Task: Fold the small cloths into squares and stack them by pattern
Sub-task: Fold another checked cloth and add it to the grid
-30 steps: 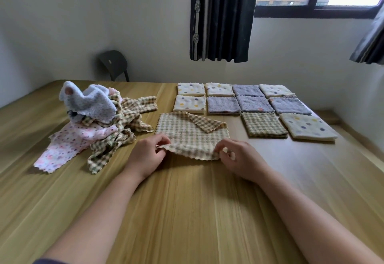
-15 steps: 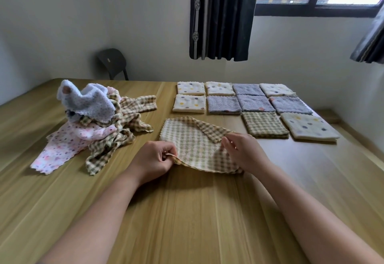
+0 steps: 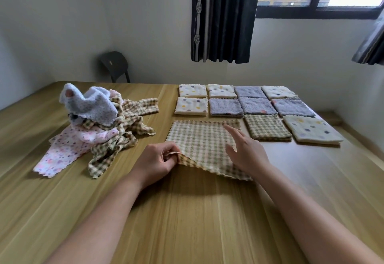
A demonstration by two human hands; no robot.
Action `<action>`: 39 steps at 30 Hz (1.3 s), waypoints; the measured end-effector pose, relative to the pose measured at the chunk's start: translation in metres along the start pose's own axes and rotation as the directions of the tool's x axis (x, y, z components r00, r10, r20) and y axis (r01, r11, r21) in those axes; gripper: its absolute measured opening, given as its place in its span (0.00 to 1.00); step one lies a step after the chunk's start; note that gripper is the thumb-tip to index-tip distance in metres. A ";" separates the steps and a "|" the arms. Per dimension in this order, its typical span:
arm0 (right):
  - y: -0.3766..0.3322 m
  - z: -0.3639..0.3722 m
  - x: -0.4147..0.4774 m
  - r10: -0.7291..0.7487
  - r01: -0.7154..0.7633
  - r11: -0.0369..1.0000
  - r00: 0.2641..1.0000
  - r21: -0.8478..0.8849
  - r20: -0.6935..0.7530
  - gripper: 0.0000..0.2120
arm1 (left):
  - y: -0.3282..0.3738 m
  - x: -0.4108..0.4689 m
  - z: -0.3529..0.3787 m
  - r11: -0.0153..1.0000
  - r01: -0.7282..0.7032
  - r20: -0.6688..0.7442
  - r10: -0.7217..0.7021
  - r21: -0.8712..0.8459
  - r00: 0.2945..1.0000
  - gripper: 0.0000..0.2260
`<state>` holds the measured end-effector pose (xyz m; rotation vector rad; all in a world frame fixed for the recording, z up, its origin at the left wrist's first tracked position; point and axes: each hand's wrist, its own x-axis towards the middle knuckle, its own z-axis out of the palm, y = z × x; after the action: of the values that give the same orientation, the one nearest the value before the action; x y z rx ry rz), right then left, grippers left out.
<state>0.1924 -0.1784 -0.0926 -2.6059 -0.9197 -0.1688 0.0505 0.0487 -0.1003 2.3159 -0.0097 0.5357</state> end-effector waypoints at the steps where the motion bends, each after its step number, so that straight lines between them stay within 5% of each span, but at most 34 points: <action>1: -0.001 -0.001 -0.002 -0.051 0.054 0.996 0.998 0.075 -0.042 0.23 | 0.000 0.001 0.000 1.000 0.010 -0.028 -0.010 -0.006 1.000 0.05; 4: -0.011 -0.012 -0.013 -0.202 0.205 0.931 0.979 0.303 -0.041 0.24 | 0.002 0.003 0.001 0.998 0.044 -0.110 -0.048 -0.038 0.993 0.07; 8: -0.028 -0.015 -0.021 -0.293 0.287 0.955 0.950 0.068 0.104 0.29 | 0.002 0.005 0.003 0.993 0.097 -0.166 -0.106 -0.060 0.980 0.08; 11: -0.025 -0.012 -0.019 -0.224 0.227 0.972 0.973 -0.058 0.060 0.19 | 0.001 0.004 0.002 0.990 0.119 -0.186 -0.131 -0.076 0.974 0.13; 15: -0.007 -0.011 -0.016 -0.098 0.100 0.995 0.991 0.022 -0.096 0.11 | 0.001 0.004 -0.001 0.990 0.122 -0.223 -0.136 -0.077 0.965 0.15; 21: 0.013 -0.003 -0.014 0.128 -0.001 0.861 0.969 0.508 -0.214 0.03 | -0.005 0.005 0.000 0.971 0.221 -0.317 -0.239 -0.094 0.918 0.11; 26: 0.016 -0.005 -0.015 0.159 0.019 0.792 0.958 0.611 -0.236 0.11 | -0.008 0.006 -0.003 0.973 0.218 -0.445 -0.227 -0.072 0.867 0.06; 32: 0.014 -0.006 -0.016 0.182 0.005 0.780 0.955 0.626 -0.234 0.13 | -0.010 0.007 -0.003 0.988 0.144 -0.463 -0.151 -0.050 0.873 0.05; 39: 0.012 -0.007 -0.015 0.213 -0.065 0.836 0.953 0.544 -0.214 0.14 | -0.002 0.007 0.002 0.971 0.233 -0.436 -0.188 0.051 0.880 0.06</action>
<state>0.1883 -0.1980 -0.0927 -2.0552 -0.5700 -0.1877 0.0576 0.0493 -0.1004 2.2109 0.4876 0.9392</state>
